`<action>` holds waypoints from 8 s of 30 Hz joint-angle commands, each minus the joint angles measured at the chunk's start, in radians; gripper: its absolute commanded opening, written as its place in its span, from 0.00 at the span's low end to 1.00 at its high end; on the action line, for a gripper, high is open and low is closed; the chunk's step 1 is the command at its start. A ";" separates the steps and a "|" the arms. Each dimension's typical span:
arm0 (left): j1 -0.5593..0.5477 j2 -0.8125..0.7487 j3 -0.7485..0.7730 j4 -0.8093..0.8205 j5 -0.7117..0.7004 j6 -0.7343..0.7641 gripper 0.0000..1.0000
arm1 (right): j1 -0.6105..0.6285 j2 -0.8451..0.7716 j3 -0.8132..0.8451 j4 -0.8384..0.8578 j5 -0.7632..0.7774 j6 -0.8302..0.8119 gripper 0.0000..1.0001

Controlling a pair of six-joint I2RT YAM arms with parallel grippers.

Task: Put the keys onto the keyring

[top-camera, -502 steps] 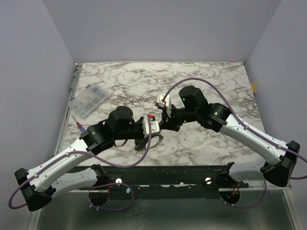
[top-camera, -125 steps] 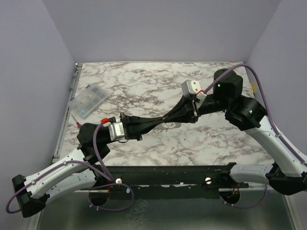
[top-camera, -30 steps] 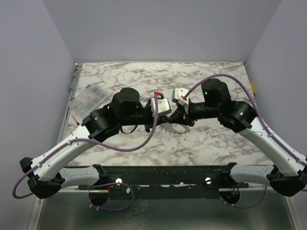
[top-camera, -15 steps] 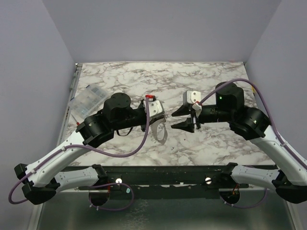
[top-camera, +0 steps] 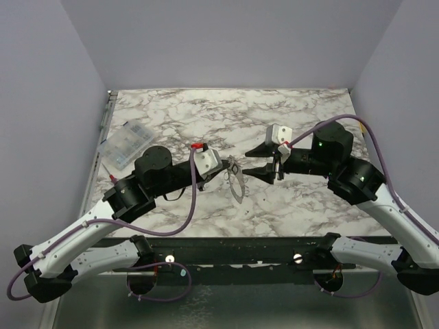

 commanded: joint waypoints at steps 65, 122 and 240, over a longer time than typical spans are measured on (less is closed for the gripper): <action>0.004 -0.096 -0.150 0.345 -0.123 -0.123 0.00 | 0.007 0.271 0.188 -0.067 -0.020 0.128 0.40; 0.004 -0.123 -0.284 0.592 -0.131 -0.226 0.00 | 0.007 0.080 -0.091 0.336 0.028 0.280 0.30; 0.004 -0.178 -0.329 0.719 -0.103 -0.317 0.00 | 0.007 0.051 -0.161 0.299 0.060 0.308 0.14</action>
